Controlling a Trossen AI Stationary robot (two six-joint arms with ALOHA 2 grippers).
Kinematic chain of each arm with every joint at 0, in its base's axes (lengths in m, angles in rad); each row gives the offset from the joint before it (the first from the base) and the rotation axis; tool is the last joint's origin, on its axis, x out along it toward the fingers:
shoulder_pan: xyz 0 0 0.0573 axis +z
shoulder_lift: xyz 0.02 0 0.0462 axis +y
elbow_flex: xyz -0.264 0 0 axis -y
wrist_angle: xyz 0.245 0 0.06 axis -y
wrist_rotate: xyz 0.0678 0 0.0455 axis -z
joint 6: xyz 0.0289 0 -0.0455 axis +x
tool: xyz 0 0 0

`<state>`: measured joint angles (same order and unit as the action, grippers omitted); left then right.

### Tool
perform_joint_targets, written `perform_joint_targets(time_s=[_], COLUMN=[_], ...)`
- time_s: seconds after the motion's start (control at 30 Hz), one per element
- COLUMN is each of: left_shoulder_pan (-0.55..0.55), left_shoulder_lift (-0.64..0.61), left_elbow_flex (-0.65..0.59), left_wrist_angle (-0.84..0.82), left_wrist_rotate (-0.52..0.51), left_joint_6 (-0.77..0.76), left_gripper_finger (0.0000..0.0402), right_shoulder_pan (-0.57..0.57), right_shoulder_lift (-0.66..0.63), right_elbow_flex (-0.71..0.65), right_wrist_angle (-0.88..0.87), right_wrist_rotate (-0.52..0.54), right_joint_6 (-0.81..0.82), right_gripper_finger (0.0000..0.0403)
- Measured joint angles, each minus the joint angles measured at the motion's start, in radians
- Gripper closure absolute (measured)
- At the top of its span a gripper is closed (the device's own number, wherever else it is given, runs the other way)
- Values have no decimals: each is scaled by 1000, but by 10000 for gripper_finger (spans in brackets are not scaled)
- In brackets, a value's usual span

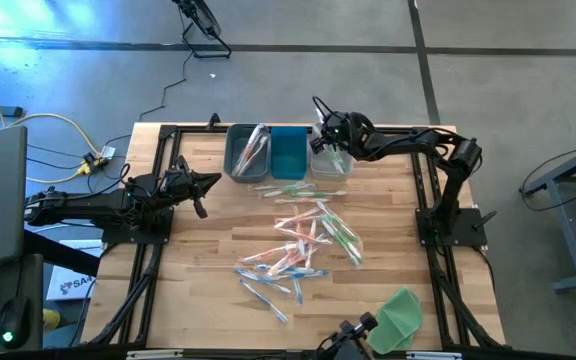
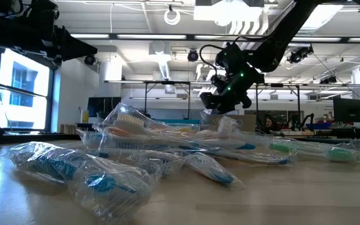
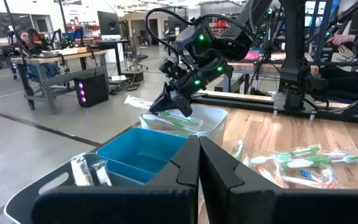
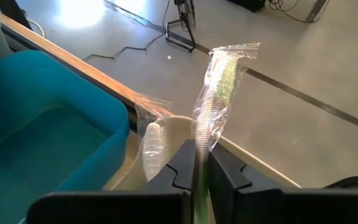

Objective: Pick & Place Toothbrushes
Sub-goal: Put the green toothbrush into the white bin

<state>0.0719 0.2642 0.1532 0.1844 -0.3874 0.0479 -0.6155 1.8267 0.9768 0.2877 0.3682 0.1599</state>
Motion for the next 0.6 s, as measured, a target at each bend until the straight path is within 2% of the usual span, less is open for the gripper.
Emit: perform_joint_targets(time_s=[0.33,0.6], left_shoulder_pan=[0,0], left_shoulder_lift=[0,0], left_elbow_flex=[0,0], left_wrist_angle=[0,0], left_wrist_rotate=[0,0], left_joint_6=[0,0], left_gripper_finger=[400,400], right_shoulder_pan=[0,0], right_shoulder_lift=[-1,-1], right_elbow_flex=[0,0], right_wrist_angle=[-9,-10], right_wrist_rotate=[0,-3], right_joint_6=[28,30], right_gripper_finger=[349,303])
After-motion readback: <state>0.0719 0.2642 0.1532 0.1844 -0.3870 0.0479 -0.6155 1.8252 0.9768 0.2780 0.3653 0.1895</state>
